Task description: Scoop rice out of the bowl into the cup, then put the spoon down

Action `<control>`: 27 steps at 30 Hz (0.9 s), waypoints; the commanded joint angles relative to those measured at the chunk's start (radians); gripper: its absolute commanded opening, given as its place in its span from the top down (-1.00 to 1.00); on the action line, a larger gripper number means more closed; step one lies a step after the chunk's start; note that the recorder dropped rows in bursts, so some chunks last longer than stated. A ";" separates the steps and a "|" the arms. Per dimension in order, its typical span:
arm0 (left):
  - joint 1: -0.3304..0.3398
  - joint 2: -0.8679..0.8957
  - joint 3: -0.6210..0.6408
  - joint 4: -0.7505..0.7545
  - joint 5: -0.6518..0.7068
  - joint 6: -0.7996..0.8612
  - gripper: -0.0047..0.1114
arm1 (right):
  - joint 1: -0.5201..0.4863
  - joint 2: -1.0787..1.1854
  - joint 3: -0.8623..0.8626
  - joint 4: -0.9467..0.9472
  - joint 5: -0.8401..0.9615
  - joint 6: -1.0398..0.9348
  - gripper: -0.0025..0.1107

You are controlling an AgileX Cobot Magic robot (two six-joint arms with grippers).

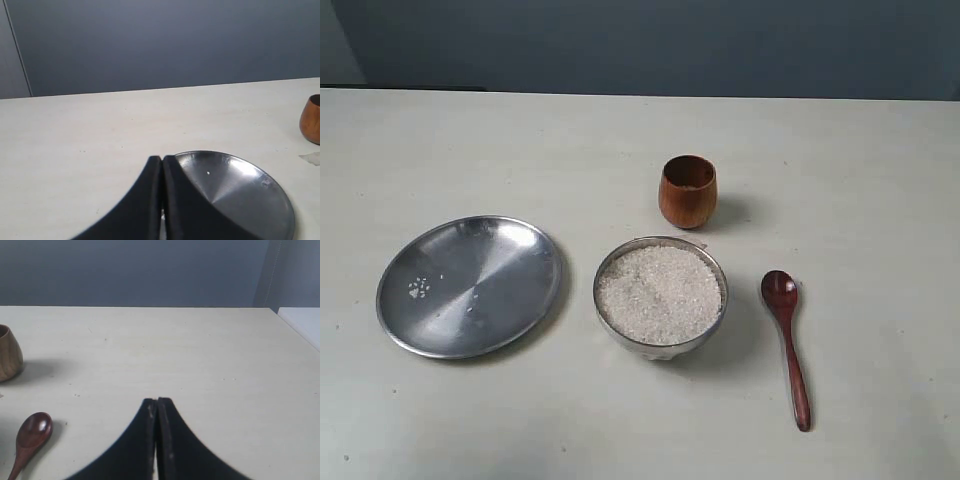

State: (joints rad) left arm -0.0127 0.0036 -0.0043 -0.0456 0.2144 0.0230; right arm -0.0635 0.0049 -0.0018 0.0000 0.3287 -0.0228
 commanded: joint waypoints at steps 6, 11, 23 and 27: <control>-0.007 -0.004 0.004 -0.012 -0.011 -0.006 0.91 | -0.004 -0.005 0.002 0.000 -0.010 0.001 0.95; -0.007 -0.004 0.004 -0.003 -0.007 -0.004 0.91 | -0.004 -0.005 0.002 0.000 -0.010 0.001 0.95; -0.007 -0.004 0.004 -0.003 -0.007 -0.004 0.91 | -0.004 -0.005 0.002 0.000 -0.031 0.001 0.95; -0.007 -0.004 0.004 -0.003 -0.007 -0.004 0.91 | -0.004 -0.005 0.002 0.014 -0.112 0.001 0.95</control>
State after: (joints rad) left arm -0.0127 0.0036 -0.0043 -0.0474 0.2125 0.0230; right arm -0.0635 0.0049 -0.0018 0.0000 0.2934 -0.0228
